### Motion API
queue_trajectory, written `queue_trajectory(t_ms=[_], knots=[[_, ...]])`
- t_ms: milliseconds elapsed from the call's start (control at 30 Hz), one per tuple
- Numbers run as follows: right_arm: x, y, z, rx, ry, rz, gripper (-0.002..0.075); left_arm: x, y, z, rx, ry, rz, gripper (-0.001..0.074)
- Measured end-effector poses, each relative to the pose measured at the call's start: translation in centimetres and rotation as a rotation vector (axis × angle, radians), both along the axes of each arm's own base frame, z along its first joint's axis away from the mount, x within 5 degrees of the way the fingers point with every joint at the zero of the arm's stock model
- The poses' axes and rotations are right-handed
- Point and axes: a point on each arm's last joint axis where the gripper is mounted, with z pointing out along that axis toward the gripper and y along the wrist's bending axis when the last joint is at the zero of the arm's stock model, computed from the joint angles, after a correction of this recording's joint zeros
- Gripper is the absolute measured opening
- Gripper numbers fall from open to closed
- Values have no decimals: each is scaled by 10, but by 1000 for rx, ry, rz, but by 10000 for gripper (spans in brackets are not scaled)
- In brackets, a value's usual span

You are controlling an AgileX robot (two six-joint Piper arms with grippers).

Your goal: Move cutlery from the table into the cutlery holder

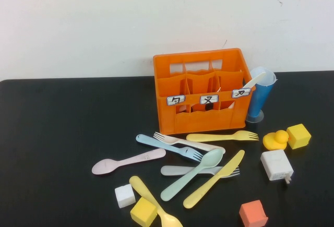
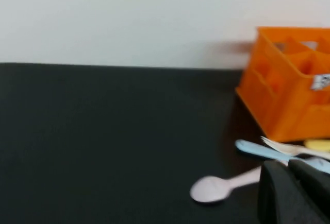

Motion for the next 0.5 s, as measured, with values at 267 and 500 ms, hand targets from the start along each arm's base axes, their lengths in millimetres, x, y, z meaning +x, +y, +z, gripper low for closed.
queue_trajectory(t_ms=[267, 500], knots=[[0, 0, 0, 0, 0, 0, -3, -24, 13, -40, -98, -108, 190, 0], [0, 0, 0, 0, 0, 0, -3, -23, 21, -74, -96, -73, 351, 0]])
